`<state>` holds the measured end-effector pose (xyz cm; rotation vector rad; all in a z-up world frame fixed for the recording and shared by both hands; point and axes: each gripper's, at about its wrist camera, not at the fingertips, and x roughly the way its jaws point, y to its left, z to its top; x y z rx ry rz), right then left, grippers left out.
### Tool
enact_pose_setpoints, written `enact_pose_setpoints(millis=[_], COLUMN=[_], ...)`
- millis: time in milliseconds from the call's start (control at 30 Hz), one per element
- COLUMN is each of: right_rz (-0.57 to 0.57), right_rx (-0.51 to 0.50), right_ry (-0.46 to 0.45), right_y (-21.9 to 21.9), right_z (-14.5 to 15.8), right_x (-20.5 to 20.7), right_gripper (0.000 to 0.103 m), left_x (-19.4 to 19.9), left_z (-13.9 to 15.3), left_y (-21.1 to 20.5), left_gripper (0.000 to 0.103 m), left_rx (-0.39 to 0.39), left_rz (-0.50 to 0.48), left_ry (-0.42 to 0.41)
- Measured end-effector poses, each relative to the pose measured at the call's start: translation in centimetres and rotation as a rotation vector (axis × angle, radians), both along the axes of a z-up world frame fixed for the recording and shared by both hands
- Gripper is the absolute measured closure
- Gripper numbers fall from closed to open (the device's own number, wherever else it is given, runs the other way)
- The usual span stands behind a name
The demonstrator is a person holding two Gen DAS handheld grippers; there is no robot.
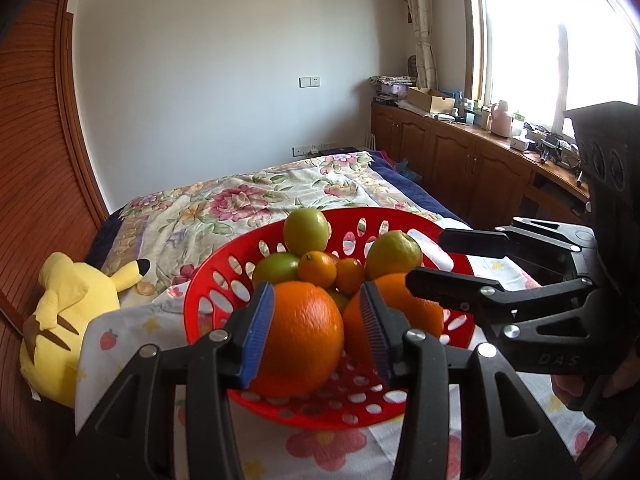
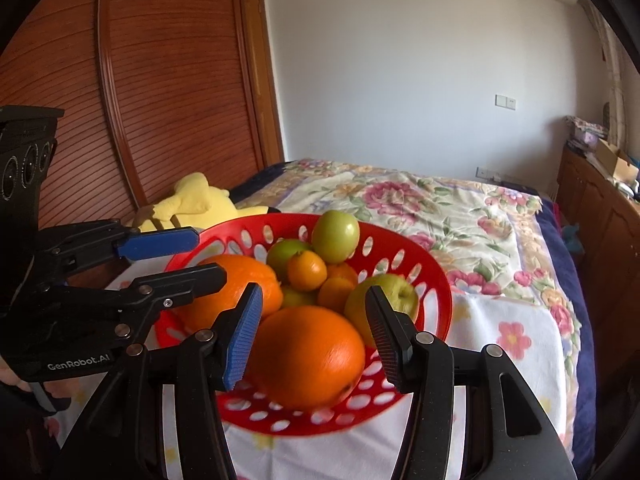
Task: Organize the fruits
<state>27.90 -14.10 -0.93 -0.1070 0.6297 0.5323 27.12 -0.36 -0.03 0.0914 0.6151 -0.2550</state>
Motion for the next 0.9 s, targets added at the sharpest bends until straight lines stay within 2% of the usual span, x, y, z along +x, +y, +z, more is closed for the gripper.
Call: enact_pose_setpoints(millis=[200, 267, 367, 500, 700, 900], right_rz=[-0.055, -0.074, -0.103, -0.148, -0.182, -0.196], right_rx=[0.008, 0.004, 0.007, 0.012, 0.030, 0.033], right_ry=[-0.023, -0.038, -0.060, -0.095, -0.108, -0.156], right_y=[-0.5, -0.5, -0.5, -0.9, -1.3, -1.4], right_z=[-0.3, -0.3, -0.1, 0.2, 1.2, 2.6], right_x=[-2.2, -2.9, -3.9, -5.2, -6.6, -8.8], right_gripper=[0.043, 0.032, 0.024, 0.014, 0.012, 0.008], left_x=[-2.0, -2.8, -3.6, -4.8, -6.1, -8.2], left_z=[-0.1, 0.0, 0.2, 0.7, 1.2, 1.6], left_y=[0.4, 0.5, 0.9, 1.7, 2.2, 2.2], left_gripper=[0.041, 0.032, 0.028, 0.015, 0.013, 0.013], left_rx=[0.009, 0.004, 0.002, -0.021, -0.033, -0.017], left_rz=[0.044, 0.061, 0.081, 0.107, 0.125, 0.143], left_ry=[-0.036, -0.059, -0.085, -0.115, -0.117, -0.122])
